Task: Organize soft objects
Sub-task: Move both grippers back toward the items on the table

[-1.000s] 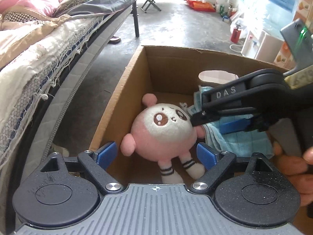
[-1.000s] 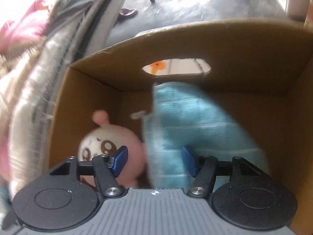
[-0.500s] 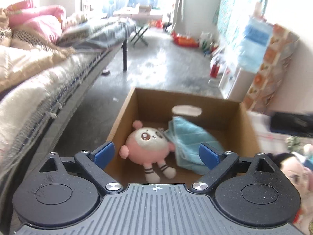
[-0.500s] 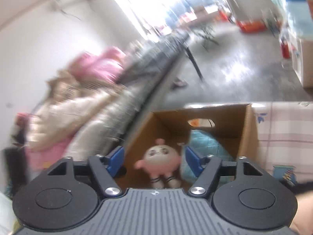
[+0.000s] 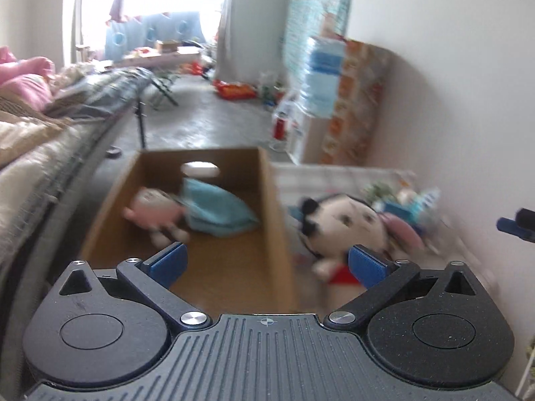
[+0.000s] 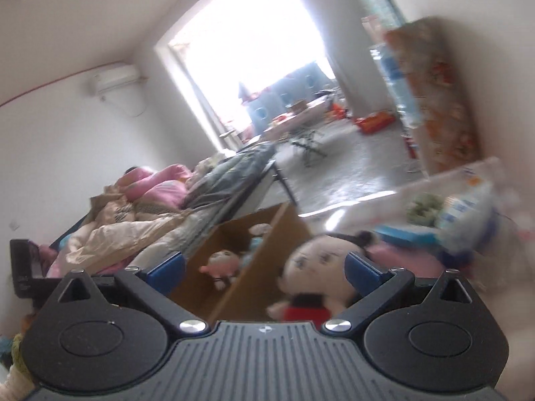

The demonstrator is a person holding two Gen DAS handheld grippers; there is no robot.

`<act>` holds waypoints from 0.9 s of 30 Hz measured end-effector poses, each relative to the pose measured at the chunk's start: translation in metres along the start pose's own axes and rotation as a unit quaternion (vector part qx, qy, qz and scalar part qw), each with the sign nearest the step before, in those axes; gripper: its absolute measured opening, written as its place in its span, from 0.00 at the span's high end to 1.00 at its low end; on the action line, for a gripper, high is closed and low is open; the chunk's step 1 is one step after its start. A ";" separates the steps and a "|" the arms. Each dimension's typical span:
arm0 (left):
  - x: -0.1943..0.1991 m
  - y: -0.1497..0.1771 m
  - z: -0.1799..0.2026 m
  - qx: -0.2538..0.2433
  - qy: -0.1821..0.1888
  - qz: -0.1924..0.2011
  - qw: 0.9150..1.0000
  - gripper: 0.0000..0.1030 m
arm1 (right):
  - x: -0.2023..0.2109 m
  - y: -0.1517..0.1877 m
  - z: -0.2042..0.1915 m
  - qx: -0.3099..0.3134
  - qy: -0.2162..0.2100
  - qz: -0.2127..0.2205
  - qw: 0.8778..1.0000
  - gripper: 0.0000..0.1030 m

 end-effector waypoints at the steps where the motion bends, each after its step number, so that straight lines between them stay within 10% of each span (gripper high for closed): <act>1: -0.006 0.009 0.015 -0.008 0.011 -0.008 1.000 0.00 | 0.006 0.010 0.012 -0.015 0.009 0.005 1.000 0.00; 9: -0.068 0.045 0.134 -0.096 0.060 -0.018 0.993 0.00 | 0.013 0.054 0.095 -0.076 0.063 0.016 0.995 0.00; 16: -0.115 0.013 0.202 -0.218 -0.001 0.028 0.975 0.00 | -0.008 0.045 0.123 -0.044 0.100 0.025 0.994 0.05; 27: -0.230 -0.075 0.237 -0.215 0.052 -0.119 0.968 0.00 | -0.096 0.027 0.135 0.052 0.142 -0.009 0.988 0.32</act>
Point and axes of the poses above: each gripper's, at about its wrist camera, not at the fingertips, and x roughly against the way its jaws point, z to its right, y to its underside, the point moved 10 cm from there along -x, roughly the way its jaws point, and after that the axes turned 13 degrees about -z, right-handed, at the moved point
